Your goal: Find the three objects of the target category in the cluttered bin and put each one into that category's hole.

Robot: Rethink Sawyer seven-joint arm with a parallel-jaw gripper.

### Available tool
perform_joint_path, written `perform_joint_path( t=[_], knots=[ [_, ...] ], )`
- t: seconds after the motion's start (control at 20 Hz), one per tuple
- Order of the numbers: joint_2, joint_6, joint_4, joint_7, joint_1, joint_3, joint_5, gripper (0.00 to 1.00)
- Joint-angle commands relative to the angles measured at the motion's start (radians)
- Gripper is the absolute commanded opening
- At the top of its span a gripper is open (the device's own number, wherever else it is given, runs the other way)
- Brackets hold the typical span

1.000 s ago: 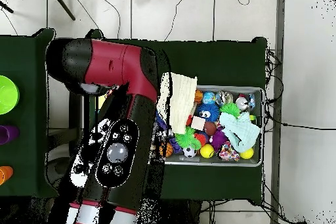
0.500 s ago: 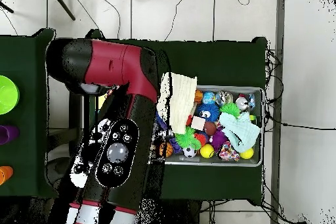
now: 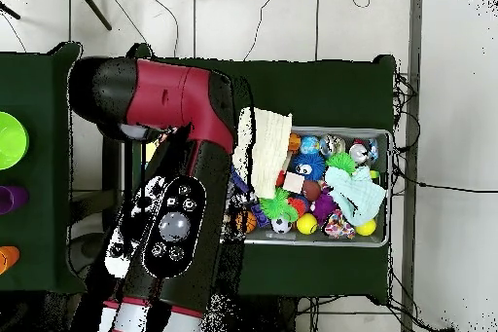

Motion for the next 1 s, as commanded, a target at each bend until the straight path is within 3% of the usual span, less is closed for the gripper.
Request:
perform_joint_path(
  t=[0.05, 1.0],
  knots=[
    [-0.015, -0.065, 0.132, 0.227, -0.018, 0.067, 0.008, 0.0],
    [-0.009, -0.162, 0.196, 0.233, 0.001, 0.078, 0.012, 0.0]
  ],
)
